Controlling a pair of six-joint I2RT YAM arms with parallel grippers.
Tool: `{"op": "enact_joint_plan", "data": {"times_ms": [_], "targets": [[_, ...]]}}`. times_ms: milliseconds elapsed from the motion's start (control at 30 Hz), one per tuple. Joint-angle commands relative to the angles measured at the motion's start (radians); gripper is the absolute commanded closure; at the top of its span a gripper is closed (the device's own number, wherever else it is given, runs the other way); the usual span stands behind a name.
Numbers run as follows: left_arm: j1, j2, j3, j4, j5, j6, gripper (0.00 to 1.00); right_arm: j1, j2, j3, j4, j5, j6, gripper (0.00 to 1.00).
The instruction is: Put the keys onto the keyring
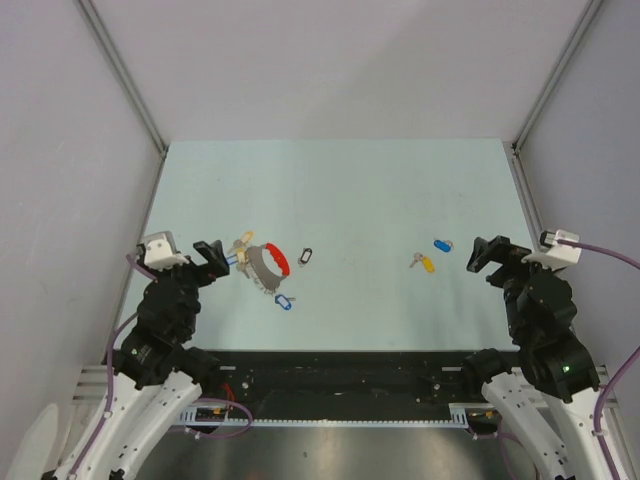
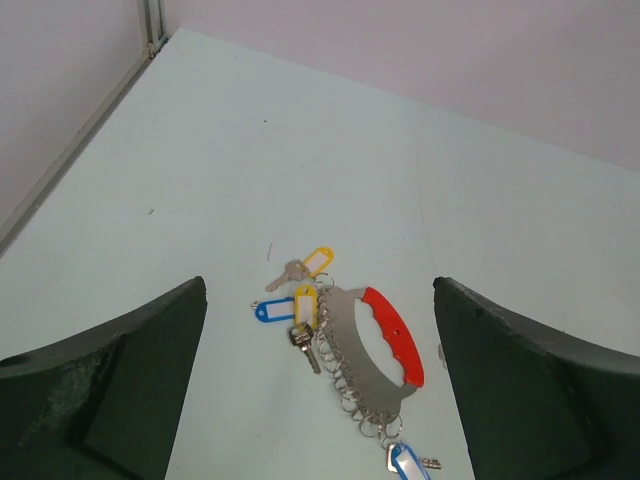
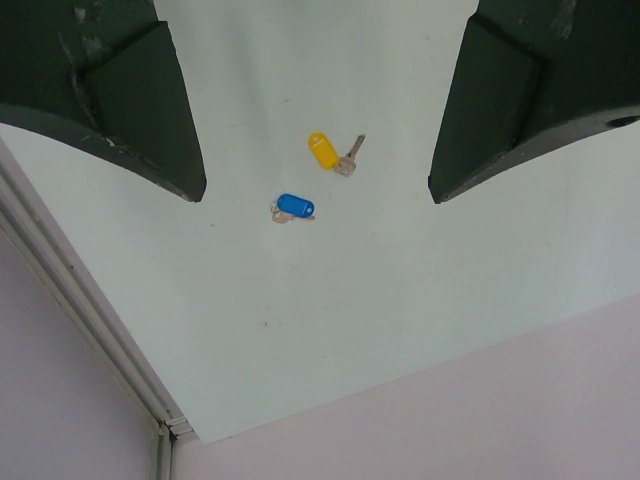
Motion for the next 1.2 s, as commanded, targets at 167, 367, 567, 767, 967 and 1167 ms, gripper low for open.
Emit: {"op": "enact_joint_plan", "data": {"times_ms": [167,367,567,767,967,1167], "targets": [[0.010,0.121,0.043,-0.033,0.122,-0.032,0.00,0.001,-0.030,0.005,-0.019,-0.053,0.003,0.00],[0.008,0.359,0.103,-0.127,0.227,-0.101,0.00,0.001,-0.007,0.003,-0.062,-0.127,0.009,0.00],[0.003,0.603,0.133,-0.196,0.391,-0.147,0.01,-0.001,0.021,-0.017,-0.061,-0.170,0.018,0.00],[-0.113,0.772,0.129,-0.188,0.426,-0.225,0.10,-0.001,0.042,-0.024,-0.076,-0.210,0.031,0.00],[-0.170,0.888,0.116,-0.104,0.418,-0.316,0.30,0.001,0.029,-0.031,-0.072,-0.225,0.031,0.00],[-0.188,0.892,0.075,-0.075,0.371,-0.368,0.40,-0.001,0.025,-0.038,-0.068,-0.231,0.031,0.00]]}}
